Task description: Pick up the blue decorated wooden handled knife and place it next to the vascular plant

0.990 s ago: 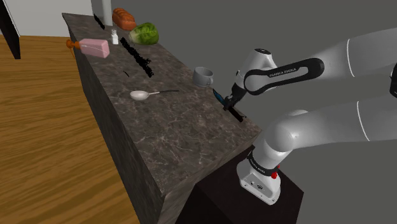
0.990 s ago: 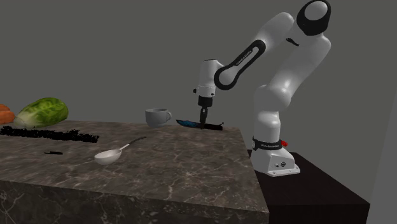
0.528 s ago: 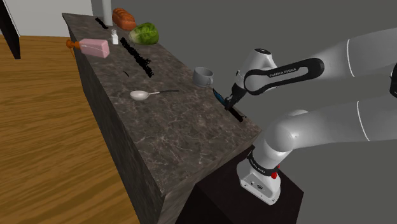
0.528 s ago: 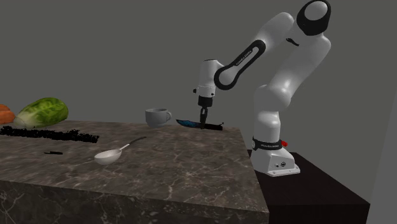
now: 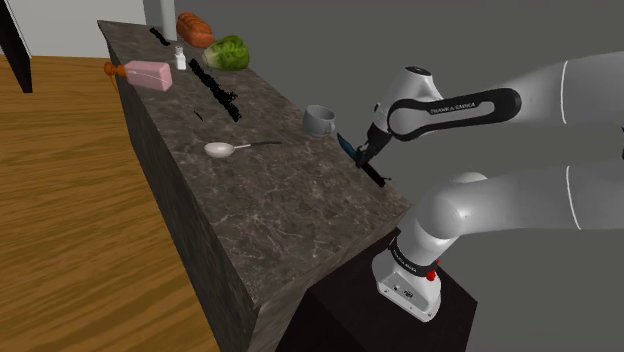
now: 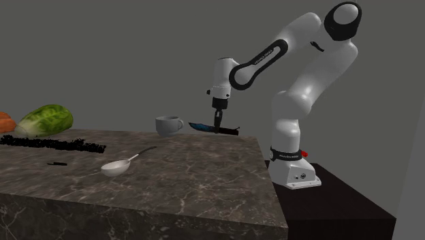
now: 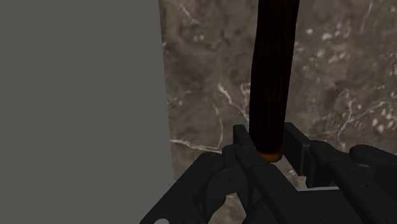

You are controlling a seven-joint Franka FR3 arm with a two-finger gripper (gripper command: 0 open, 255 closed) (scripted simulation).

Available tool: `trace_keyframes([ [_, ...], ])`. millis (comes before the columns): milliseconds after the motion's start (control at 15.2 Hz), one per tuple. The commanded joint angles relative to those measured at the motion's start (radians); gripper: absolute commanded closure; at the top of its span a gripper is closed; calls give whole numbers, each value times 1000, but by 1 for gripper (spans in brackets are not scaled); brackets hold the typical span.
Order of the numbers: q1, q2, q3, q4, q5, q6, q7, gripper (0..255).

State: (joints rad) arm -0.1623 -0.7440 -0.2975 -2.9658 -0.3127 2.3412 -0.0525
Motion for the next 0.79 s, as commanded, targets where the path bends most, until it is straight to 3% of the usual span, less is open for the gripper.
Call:
trace_keyframes([
  [0, 4, -22, 6, 18, 9, -41, -3, 255],
  [726, 21, -113, 38, 124, 49, -236, -14, 255],
])
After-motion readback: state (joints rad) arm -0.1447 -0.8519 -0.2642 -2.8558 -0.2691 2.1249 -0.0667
